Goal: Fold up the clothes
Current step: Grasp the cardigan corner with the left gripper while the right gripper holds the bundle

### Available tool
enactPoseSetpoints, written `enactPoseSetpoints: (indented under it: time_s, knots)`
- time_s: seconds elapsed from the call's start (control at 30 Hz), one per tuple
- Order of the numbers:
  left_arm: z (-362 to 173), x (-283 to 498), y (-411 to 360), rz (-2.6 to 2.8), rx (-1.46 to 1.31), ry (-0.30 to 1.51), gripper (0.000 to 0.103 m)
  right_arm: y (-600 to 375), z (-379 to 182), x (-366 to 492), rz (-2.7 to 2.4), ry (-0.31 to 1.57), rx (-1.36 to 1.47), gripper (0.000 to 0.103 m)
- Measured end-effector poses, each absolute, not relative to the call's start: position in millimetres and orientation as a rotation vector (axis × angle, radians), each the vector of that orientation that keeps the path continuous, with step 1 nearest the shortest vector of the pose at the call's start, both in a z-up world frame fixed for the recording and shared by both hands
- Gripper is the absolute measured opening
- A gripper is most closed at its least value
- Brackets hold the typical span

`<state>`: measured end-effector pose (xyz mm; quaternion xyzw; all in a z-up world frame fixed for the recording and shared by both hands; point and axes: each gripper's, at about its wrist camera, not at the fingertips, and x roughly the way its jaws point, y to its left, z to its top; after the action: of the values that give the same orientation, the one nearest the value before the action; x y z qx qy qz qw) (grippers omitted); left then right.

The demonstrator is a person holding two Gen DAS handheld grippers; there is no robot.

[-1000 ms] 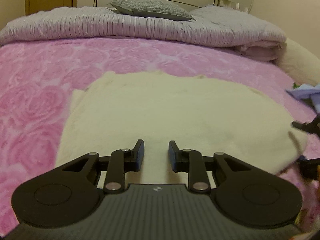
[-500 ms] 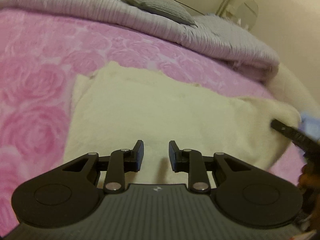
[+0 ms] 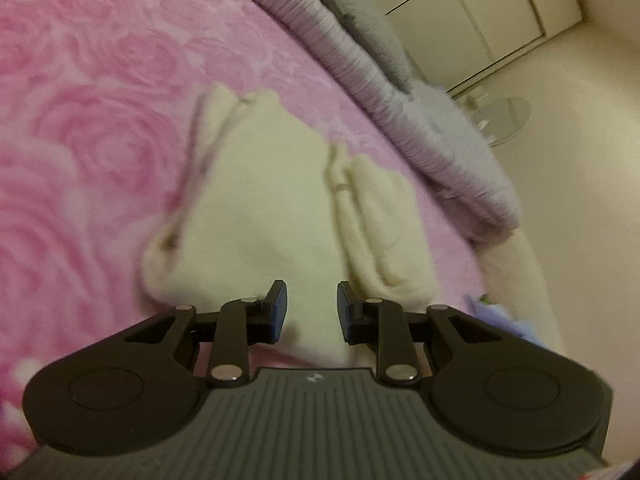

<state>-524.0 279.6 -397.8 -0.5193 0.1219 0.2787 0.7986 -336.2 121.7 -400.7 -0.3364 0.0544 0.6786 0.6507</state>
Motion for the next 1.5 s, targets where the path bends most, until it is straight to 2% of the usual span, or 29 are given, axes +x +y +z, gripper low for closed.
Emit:
enactPoseSetpoints:
  time_s: [0.07, 0.13, 0.2, 0.27, 0.43, 0.53, 0.77, 0.9, 0.97, 1.0, 1.03, 1.2, 1.4, 1.5]
  knots:
    - [-397, -518, 284, 0.568, -1.155, 0.23, 0.027, 112, -378, -314, 1.558, 0.221, -0.59, 0.055]
    - [-402, -511, 291, 0.536, -1.214, 0.209, 0.028, 101, -361, -280, 1.51, 0.365, -0.382, 0.055]
    - [-409, -503, 299, 0.505, -1.282, 0.192, 0.029, 101, -354, -228, 1.409, 0.577, -0.126, 0.055]
    - [-416, -492, 308, 0.484, -1.327, 0.174, 0.031, 106, -366, -177, 1.22, 0.831, 0.032, 0.055]
    - [-431, -461, 332, 0.433, -1.412, 0.153, 0.034, 117, -411, -119, 1.07, 1.248, 0.361, 0.054]
    - [-441, -441, 347, 0.398, -1.459, 0.167, 0.035, 126, -422, -114, 1.038, 1.316, 0.455, 0.054]
    - [-440, -408, 371, 0.366, -1.417, 0.244, 0.034, 122, -425, -97, 0.993, 1.299, 0.483, 0.054]
    - [-431, -390, 375, 0.354, -1.33, 0.296, 0.031, 153, -413, -94, 1.048, 1.262, 0.316, 0.054]
    - [-421, -388, 371, 0.351, -1.243, 0.313, 0.02, 169, -406, -92, 1.075, 1.242, 0.231, 0.046]
    - [-414, -390, 368, 0.354, -1.199, 0.315, 0.018, 169, -406, -96, 1.101, 1.234, 0.207, 0.036]
    - [-407, -397, 366, 0.365, -1.158, 0.308, 0.017, 171, -402, -101, 1.125, 1.222, 0.183, 0.033]
    - [-372, -461, 360, 0.463, -0.992, 0.237, 0.017, 190, -371, -136, 1.354, 1.137, 0.069, 0.033]
    - [-409, -505, 367, 0.539, -1.074, 0.281, 0.017, 234, -362, -209, 1.486, 1.015, -0.249, 0.033]
    - [-427, -513, 370, 0.513, -1.173, 0.208, 0.02, 233, -364, -221, 1.498, 0.971, -0.311, 0.033]
